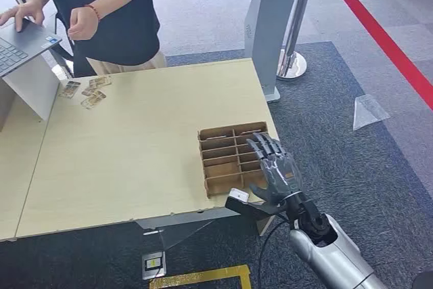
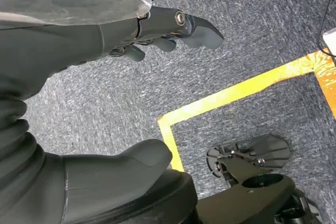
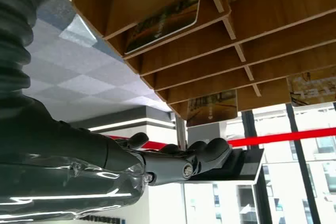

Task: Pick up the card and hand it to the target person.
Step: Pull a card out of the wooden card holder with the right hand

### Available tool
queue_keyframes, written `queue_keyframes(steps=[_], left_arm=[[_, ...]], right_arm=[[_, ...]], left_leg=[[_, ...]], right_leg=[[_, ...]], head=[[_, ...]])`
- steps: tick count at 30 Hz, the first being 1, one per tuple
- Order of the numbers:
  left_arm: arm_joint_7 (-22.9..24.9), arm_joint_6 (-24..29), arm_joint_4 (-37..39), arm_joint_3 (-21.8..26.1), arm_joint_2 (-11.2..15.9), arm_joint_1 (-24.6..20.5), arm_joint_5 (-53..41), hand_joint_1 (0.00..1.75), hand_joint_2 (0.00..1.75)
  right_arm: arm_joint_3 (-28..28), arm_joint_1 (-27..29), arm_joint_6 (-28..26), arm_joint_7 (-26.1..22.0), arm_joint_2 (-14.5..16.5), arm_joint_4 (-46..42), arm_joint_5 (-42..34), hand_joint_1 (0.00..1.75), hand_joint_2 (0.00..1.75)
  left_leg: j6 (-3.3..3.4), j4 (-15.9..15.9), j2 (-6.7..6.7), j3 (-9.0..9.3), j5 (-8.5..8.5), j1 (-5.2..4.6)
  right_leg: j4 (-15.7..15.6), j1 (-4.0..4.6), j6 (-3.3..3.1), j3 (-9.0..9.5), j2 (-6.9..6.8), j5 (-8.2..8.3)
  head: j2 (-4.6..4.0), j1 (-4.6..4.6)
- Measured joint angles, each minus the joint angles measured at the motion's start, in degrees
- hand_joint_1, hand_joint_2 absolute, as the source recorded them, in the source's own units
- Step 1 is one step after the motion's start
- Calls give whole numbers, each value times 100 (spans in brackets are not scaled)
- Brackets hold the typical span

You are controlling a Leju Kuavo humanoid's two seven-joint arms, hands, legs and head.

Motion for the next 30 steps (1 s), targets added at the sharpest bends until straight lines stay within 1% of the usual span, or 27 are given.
queue_keyframes(steps=[4,5,7,8,10,11,16,18,21,22,24,25,26,28,30], left_arm=[[0,1,0,0,-1,-1,0,0,175],[0,1,0,0,-1,-1,1,0,175],[0,4,0,0,-4,-2,4,0,175],[0,9,0,0,-5,-2,13,0,175],[-2,31,0,0,-7,-3,40,0,175],[-7,43,0,0,-7,-3,52,0,175],[-57,92,0,0,-6,-5,103,0,175],[-87,120,0,0,-5,-7,143,0,175],[-124,163,0,1,1,-9,196,0,175],[-137,174,0,3,3,-10,215,0,175],[-171,190,0,14,9,-12,251,0,175],[-193,200,0,24,11,-12,263,0,175],[-219,212,0,36,14,-13,275,0,175],[-268,235,0,58,18,-21,301,0,175],[-303,243,0,69,25,-34,321,0,175]], right_arm=[[-3,-52,-55,-103,0,38,-71,46,175],[-4,-67,-76,-140,0,52,-94,49,175],[-5,-87,-120,-193,0,79,-123,47,175],[-5,-96,-133,-217,0,93,-131,42,175],[-4,-115,-144,-258,0,126,-137,28,175],[-3,-127,-144,-276,0,144,-135,25,175],[12,-170,-145,-375,0,257,-147,32,175],[20,-181,-163,-430,0,330,-186,41,175],[32,-207,-229,-527,0,494,-260,58,175],[38,-223,-252,-560,0,559,-280,72,175],[52,-253,-285,-610,0,694,-299,118,175],[61,-266,-295,-625,0,760,-299,146,175],[71,-275,-304,-636,0,821,-299,164,175],[91,-287,-333,-656,0,940,-310,175,175],[105,-300,-389,-670,0,1038,-329,175,175]], left_leg=[[0,0,0,0,0,0],[0,0,0,0,0,0],[0,0,0,0,0,0],[0,0,0,0,0,0],[0,0,0,0,0,0],[0,0,0,0,0,0],[0,0,0,0,0,0],[0,0,0,0,0,0],[0,0,-1,0,0,0],[0,0,-1,0,0,0],[0,0,-1,0,0,0],[0,0,-1,-1,0,0],[0,0,-1,-1,0,0],[0,0,-1,-1,0,0],[0,0,-1,0,0,0]], right_leg=[[0,0,0,0,0,0],[0,0,0,0,0,0],[0,0,0,0,0,0],[0,0,0,0,0,0],[0,0,0,0,0,0],[0,0,0,0,0,0],[0,0,0,0,0,0],[0,0,0,0,0,0],[0,0,0,0,0,0],[0,0,0,0,0,0],[0,0,0,0,0,0],[0,0,0,0,-1,0],[0,0,0,0,-1,0],[0,0,0,0,-1,0],[0,0,0,0,-1,0]], head=[[0,0],[0,0],[0,0],[0,0],[0,0],[0,0],[0,0],[0,0],[0,0],[0,0],[0,0],[1,0],[1,0],[1,0],[0,0]])
